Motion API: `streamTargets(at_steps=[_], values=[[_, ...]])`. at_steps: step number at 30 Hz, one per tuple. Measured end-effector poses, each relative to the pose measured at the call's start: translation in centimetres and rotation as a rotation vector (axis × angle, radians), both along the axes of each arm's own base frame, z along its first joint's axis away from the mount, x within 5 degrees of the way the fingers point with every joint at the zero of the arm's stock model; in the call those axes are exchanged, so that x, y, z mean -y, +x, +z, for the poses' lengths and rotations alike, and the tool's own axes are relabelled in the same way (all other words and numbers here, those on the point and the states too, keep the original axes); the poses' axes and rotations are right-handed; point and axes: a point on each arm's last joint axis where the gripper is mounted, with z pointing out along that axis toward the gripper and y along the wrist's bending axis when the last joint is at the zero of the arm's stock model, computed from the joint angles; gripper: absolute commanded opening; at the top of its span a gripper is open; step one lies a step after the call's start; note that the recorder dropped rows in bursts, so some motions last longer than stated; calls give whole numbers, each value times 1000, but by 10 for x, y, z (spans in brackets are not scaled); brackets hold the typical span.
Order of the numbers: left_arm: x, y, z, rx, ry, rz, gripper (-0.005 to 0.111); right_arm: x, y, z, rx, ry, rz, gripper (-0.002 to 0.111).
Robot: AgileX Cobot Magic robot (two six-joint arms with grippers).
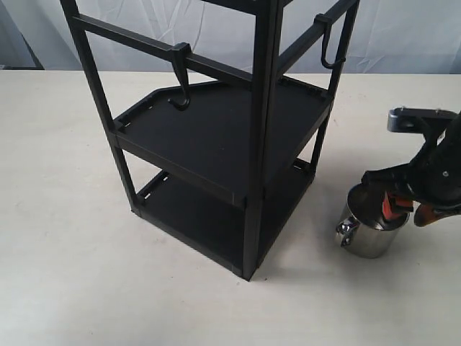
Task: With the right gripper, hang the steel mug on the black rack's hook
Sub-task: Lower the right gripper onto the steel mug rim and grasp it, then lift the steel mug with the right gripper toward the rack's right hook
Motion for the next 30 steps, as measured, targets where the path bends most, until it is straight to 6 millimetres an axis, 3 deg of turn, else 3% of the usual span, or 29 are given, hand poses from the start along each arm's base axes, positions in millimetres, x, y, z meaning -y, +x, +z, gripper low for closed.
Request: streamTargets(at_steps=[2,6,8,14,20,25,30], values=[[0,0,0,0,0,0,2,0,2,-18,-43,-4,-7,0],[0,0,0,0,0,0,2,-2,2,-25,-61,9,-26,-1],[0,0,0,0,0,0,2,-2,-3,-11,-47,17,-23,-1],[0,0,0,0,0,0,2,-5,-20,56,21,75,32,-1],[0,0,0,0,0,0,2,-16,-11,105,40,179,131,-1],[0,0,0,0,0,0,2,-24,9,128,86,246,154,-1],[0,0,0,0,0,0,2,-7,18,131,95,325,58,-1]])
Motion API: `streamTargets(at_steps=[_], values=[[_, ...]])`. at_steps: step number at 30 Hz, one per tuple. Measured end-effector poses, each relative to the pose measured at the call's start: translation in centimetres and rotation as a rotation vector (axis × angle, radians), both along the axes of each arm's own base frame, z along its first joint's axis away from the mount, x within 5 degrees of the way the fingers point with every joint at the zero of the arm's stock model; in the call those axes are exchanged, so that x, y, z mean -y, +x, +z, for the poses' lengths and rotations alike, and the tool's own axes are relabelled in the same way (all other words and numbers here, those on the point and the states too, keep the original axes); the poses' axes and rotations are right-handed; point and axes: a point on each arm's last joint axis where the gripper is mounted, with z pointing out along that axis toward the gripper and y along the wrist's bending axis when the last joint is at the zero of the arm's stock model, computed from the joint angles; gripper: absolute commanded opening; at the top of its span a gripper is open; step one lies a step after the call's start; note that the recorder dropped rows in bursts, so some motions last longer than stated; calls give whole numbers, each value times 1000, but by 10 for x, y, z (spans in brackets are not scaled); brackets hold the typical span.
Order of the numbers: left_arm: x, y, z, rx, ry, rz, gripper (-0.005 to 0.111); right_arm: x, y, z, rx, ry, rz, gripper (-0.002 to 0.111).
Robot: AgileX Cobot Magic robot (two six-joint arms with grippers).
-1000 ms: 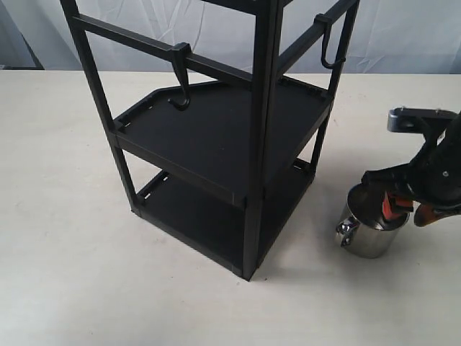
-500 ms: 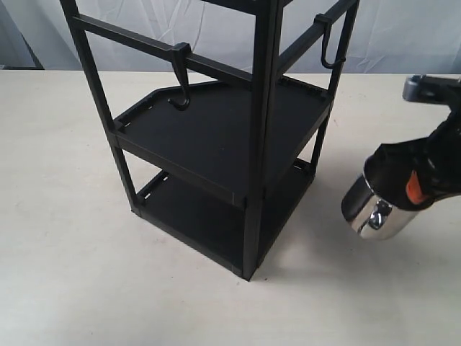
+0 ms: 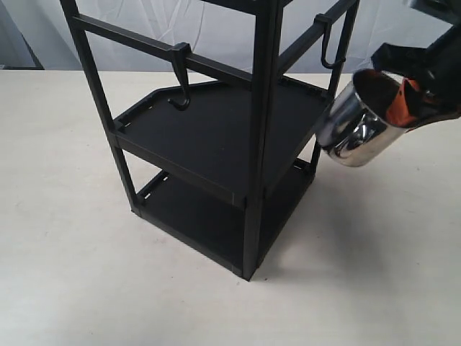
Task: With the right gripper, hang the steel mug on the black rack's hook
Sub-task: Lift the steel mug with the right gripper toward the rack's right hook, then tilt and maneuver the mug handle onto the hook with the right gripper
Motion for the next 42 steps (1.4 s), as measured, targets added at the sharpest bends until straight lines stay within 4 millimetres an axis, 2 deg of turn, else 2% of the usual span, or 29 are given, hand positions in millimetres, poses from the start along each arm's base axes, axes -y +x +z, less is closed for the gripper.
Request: streamTargets(at_steps=[3,5,10,21,42], values=[[0,0,0,0,0,0,2,22,4,3,-1,69,-100,-1],[0,0,0,0,0,0,2,29,8,4,6,154,-141,-1],[0,0,0,0,0,0,2,25,19,2,-1,312,-164,-1],[0,0,0,0,0,0,2,21,26,-3,-41,391,-196,-1],[0,0,0,0,0,0,2,19,43,-30,-181,475,-271,-1]])
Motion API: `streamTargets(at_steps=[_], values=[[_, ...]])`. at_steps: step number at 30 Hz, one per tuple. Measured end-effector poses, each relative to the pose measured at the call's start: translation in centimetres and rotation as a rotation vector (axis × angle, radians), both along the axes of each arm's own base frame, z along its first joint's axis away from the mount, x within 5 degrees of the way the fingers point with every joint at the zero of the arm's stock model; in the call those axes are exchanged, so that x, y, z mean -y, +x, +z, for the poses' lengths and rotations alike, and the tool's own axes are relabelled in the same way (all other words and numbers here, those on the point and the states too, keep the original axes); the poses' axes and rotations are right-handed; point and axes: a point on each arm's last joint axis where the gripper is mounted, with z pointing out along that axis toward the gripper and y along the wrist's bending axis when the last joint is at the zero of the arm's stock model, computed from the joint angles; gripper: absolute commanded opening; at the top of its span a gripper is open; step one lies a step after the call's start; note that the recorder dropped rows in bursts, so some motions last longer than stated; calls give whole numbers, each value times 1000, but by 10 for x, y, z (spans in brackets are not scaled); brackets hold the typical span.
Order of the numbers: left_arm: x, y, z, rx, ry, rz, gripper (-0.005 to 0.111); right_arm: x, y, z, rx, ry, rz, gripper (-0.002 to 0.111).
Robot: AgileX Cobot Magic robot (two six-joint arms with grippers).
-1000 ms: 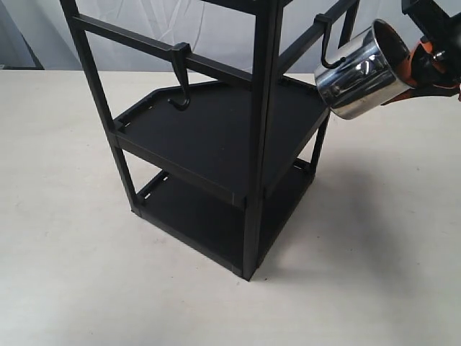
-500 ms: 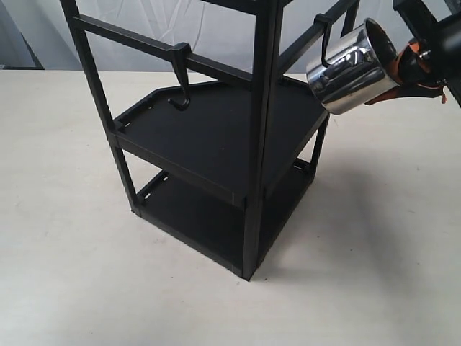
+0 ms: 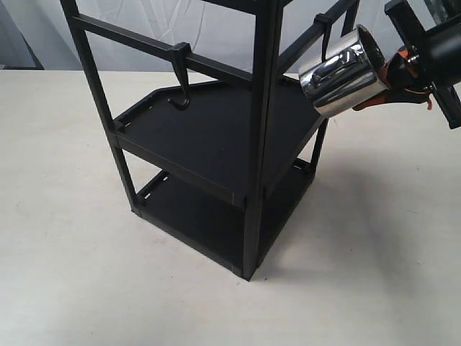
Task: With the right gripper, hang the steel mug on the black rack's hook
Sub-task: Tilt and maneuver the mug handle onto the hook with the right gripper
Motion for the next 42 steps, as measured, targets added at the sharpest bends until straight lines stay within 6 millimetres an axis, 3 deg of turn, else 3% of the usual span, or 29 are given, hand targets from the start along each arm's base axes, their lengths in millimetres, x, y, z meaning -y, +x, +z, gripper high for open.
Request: streamTargets(at_steps=[12,24,32,42], values=[[0,0,0,0,0,0,2,-1,5,-11,-44,29,5,-1],[0,0,0,0,0,0,2,0,6,-11,13,4,48,-1],[0,0,0,0,0,0,2,-4,11,-8,36,80,15,-1],[0,0,0,0,0,0,2,0,7,-14,-39,19,5,-1]])
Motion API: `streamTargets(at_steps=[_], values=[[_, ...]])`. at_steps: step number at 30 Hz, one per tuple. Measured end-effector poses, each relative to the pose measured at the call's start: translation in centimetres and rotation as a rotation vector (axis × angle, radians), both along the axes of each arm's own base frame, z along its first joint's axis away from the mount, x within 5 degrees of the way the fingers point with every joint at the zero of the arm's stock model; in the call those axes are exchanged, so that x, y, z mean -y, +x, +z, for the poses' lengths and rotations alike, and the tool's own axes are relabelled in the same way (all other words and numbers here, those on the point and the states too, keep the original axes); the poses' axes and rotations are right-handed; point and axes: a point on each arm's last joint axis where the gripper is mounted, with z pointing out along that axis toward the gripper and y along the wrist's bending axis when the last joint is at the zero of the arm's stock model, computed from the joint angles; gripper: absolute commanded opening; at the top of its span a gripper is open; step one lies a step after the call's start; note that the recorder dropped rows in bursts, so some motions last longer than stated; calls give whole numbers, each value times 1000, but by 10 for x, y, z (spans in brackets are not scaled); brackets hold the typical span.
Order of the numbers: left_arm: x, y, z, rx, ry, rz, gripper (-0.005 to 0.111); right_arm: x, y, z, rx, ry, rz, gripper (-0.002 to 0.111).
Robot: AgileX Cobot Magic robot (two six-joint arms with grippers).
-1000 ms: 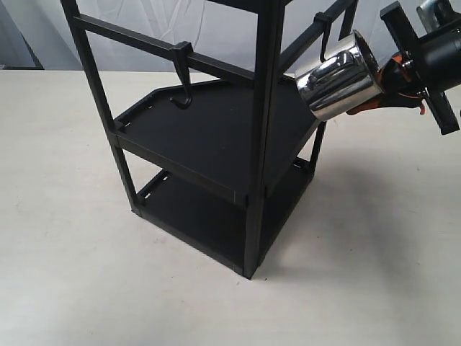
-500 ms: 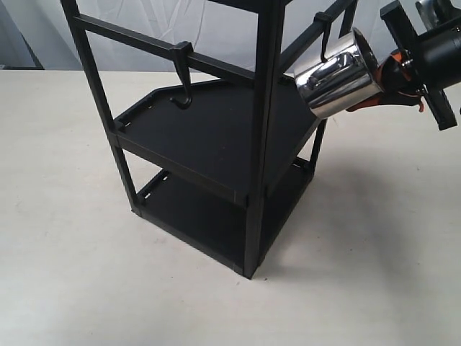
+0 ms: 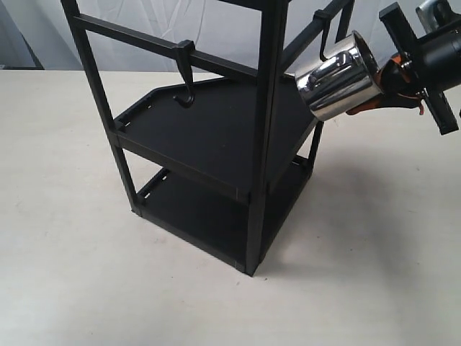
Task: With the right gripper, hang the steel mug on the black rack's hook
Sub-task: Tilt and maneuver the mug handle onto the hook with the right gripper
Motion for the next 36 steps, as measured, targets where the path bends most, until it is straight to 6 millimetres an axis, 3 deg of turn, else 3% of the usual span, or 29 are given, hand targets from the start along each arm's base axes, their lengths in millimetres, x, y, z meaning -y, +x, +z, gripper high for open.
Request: streamTargets(at_steps=[7,9,14,16,18,23,36], values=[[0,0,0,0,0,0,2,0,-1,-1,-10,-12,3,-1],[0,0,0,0,0,0,2,0,-1,-1,-10,-12,3,4],[0,0,0,0,0,0,2,0,-1,-2,-5,-29,17,38],[0,0,0,0,0,0,2,1,-1,-3,0,-40,15,44],[0,0,0,0,0,0,2,1,-1,-3,5,-41,16,43],[0,0,0,0,0,0,2,-1,1,0,31,-12,14,25],[0,0,0,0,0,0,2,-1,1,0,40,-3,16,25]])
